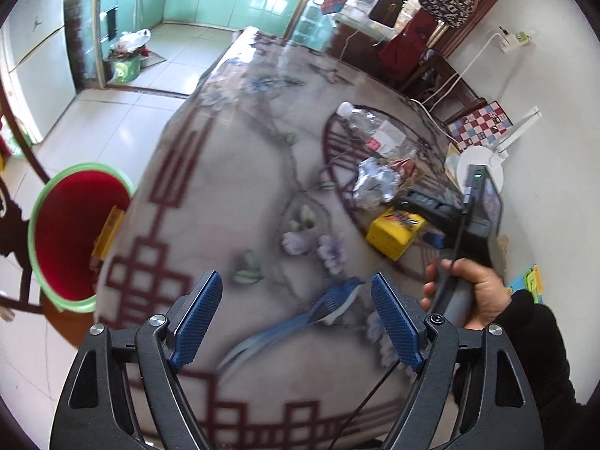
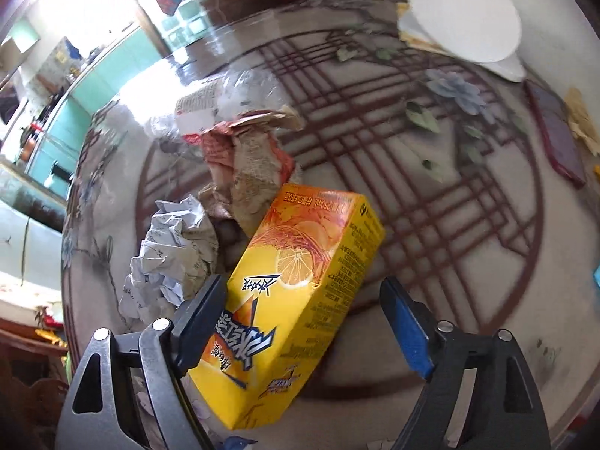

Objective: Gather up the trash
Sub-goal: 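Grasp crumpled white paper with left tool while right tool grasps yellow juice box, then carry white paper to red bucket with left tool while right tool carries juice box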

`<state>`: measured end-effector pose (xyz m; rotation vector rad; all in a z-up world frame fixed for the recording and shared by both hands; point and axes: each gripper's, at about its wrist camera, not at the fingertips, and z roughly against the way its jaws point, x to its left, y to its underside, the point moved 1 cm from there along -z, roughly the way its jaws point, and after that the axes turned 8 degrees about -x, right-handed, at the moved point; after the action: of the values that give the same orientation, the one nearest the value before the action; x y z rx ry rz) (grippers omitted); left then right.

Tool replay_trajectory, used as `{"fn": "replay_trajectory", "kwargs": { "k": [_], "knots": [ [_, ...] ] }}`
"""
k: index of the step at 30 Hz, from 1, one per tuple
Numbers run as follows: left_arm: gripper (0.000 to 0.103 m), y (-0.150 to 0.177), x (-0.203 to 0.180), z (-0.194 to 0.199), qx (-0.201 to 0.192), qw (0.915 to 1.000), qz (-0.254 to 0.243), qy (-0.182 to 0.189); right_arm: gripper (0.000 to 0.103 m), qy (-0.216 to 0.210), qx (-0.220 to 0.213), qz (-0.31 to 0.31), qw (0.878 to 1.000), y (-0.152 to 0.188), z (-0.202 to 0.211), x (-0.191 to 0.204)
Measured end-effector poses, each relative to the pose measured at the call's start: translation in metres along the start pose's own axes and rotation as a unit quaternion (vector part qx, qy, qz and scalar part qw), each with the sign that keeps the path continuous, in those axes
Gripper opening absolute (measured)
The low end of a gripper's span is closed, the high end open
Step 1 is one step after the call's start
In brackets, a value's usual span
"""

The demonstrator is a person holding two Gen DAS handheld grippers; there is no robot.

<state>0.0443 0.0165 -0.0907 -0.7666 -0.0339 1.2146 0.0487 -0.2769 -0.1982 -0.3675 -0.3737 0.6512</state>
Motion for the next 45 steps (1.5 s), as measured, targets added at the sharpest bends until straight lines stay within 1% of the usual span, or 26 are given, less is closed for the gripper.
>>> {"fn": "replay_trajectory", "kwargs": {
  "k": [1, 2, 3, 4, 5, 6, 7, 8, 9, 11, 15, 19, 20, 21, 22, 23, 25, 27, 32, 34, 41, 45],
  "knots": [
    [0.081, -0.003, -0.010, -0.004, -0.002, 1.0000, -0.003, 0.002, 0.085, -0.007, 0.023, 0.003, 1.000, 0.000, -0.010, 0.002],
    [0.081, -0.009, -0.020, -0.010, -0.004, 1.0000, -0.007, 0.005, 0.089, -0.015, 0.053, 0.009, 0.998, 0.002, -0.019, 0.003],
    [0.081, -0.014, -0.029, -0.015, -0.005, 0.9999, -0.012, 0.009, 0.088, -0.018, 0.037, 0.032, 0.999, 0.001, -0.017, 0.008],
    [0.081, -0.019, -0.039, -0.020, -0.008, 0.9997, -0.019, 0.011, 0.086, -0.033, 0.031, 0.044, 0.998, 0.001, -0.016, 0.009],
    [0.082, -0.025, -0.049, -0.027, -0.012, 0.9994, -0.030, 0.010, 0.081, -0.060, 0.038, 0.038, 0.997, 0.002, -0.017, 0.005],
    [0.082, -0.031, -0.057, -0.034, -0.014, 0.9991, -0.040, 0.008, 0.061, -0.080, 0.032, 0.031, 0.996, 0.002, -0.013, 0.000],
    [0.082, -0.036, -0.064, -0.041, -0.014, 0.9988, -0.046, 0.005, 0.047, -0.106, 0.034, 0.020, 0.994, 0.003, -0.011, -0.008],
    [0.082, -0.040, -0.070, -0.051, -0.013, 0.9986, -0.052, 0.001, 0.038, -0.132, 0.041, 0.003, 0.990, 0.004, -0.009, -0.017],
    [0.082, -0.044, -0.077, -0.061, -0.010, 0.9983, -0.057, -0.002, 0.037, -0.153, 0.043, -0.017, 0.987, 0.005, -0.005, -0.029],
    [0.082, -0.047, -0.087, -0.083, -0.003, 0.9978, -0.065, -0.006, 0.037, -0.172, 0.030, -0.030, 0.984, 0.008, 0.010, -0.054],
    [0.082, -0.048, -0.104, -0.140, 0.031, 0.9955, -0.086, -0.022, 0.037, -0.170, 0.004, -0.011, 0.985, 0.018, 0.045, -0.088],
    [0.081, -0.045, -0.113, -0.190, 0.067, 0.9923, -0.098, -0.037, 0.037, -0.162, -0.013, 0.003, 0.987, 0.027, 0.071, -0.100],
    [0.077, -0.043, -0.114, -0.199, 0.076, 0.9910, -0.101, -0.043, 0.037, -0.162, -0.015, 0.005, 0.987, 0.028, 0.075, -0.101],
    [0.063, -0.041, -0.114, -0.205, 0.085, 0.9901, -0.101, -0.047, 0.037, -0.164, -0.016, 0.006, 0.986, 0.023, 0.075, -0.101],
    [0.055, -0.040, -0.113, -0.209, 0.089, 0.9898, -0.100, -0.048, 0.037, -0.167, -0.016, 0.006, 0.986, 0.023, 0.077, -0.101],
    [0.045, -0.038, -0.112, -0.210, 0.092, 0.9900, -0.097, -0.046, 0.037, -0.171, -0.016, 0.006, 0.985, 0.024, 0.081, -0.102],
    [0.038, -0.037, -0.111, -0.206, 0.084, 0.9909, -0.096, -0.042, 0.037, -0.173, -0.018, 0.008, 0.985, 0.023, 0.085, -0.105],
    [0.037, -0.036, -0.111, -0.199, 0.083, 0.9906, -0.101, -0.040, 0.037, -0.176, -0.017, 0.011, 0.984, 0.024, 0.087, -0.107],
    [0.037, -0.031, -0.102, -0.165, 0.058, 0.9939, -0.088, -0.033, 0.037, -0.187, -0.013, 0.017, 0.982, 0.017, 0.081, -0.101],
    [0.037, -0.028, -0.097, -0.152, 0.056, 0.9947, -0.080, -0.032, 0.037, -0.190, -0.012, 0.022, 0.982, 0.016, 0.079, -0.096],
    [0.037, -0.020, -0.083, -0.114, 0.041, 0.9973, -0.053, -0.028, 0.037, -0.202, -0.012, 0.043, 0.978, 0.018, 0.084, -0.073],
    [0.037, -0.018, -0.076, -0.097, 0.029, 0.9980, -0.048, -0.027, 0.037, -0.210, -0.015, 0.058, 0.976, 0.022, 0.092, -0.056]
  ]
}}
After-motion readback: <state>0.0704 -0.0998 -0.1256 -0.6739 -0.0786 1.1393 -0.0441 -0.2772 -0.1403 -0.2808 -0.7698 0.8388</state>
